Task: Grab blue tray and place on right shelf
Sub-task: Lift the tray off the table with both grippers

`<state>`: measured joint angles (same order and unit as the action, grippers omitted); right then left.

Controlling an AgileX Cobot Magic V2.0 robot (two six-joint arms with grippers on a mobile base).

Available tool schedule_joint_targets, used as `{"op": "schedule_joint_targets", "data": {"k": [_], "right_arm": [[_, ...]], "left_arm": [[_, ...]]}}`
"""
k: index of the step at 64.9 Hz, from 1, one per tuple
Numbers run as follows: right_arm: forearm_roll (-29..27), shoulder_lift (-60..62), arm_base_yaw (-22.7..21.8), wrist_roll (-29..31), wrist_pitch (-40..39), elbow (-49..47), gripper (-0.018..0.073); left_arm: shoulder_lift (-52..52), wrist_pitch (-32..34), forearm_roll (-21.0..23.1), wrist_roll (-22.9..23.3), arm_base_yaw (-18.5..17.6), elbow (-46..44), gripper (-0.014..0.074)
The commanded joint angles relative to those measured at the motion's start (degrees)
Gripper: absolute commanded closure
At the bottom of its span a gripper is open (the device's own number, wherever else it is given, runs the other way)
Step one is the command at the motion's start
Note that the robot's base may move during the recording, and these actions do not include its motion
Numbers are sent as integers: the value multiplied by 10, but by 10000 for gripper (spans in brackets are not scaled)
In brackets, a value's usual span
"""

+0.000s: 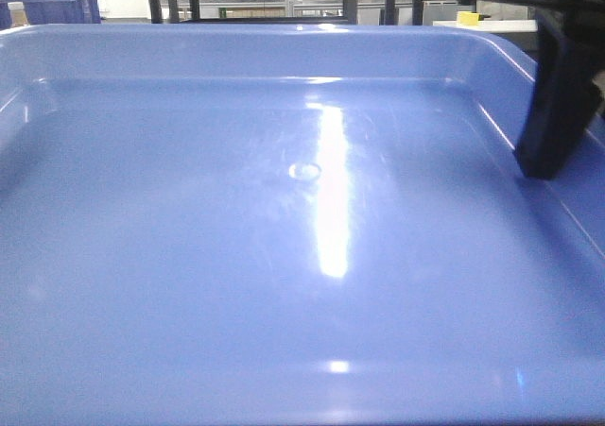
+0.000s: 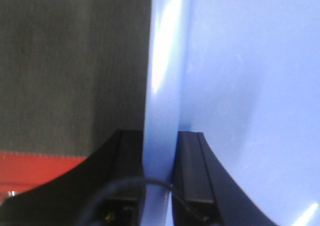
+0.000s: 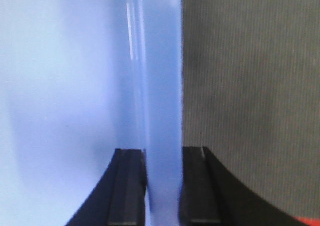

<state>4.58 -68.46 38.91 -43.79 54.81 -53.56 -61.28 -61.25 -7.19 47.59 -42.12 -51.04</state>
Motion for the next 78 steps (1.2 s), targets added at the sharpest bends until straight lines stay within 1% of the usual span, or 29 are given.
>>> {"op": "schedule_joint_targets", "data": {"k": [1,11,19,78], "right_arm": [[23,26,10,-24,-18,-4,503],[23,25,12,-24,-22,-4,503],[23,25,12,-24,-22,-4,503],[22,25,11,-24,-17,-4,503]], "left_arm": [[17,14,-19,26,-11,-7,606],[17,14,-19,26,-11,-7,606],[17,14,-28,26,-11,-7,606],[17,14,-28,26,-11,-7,606]]}}
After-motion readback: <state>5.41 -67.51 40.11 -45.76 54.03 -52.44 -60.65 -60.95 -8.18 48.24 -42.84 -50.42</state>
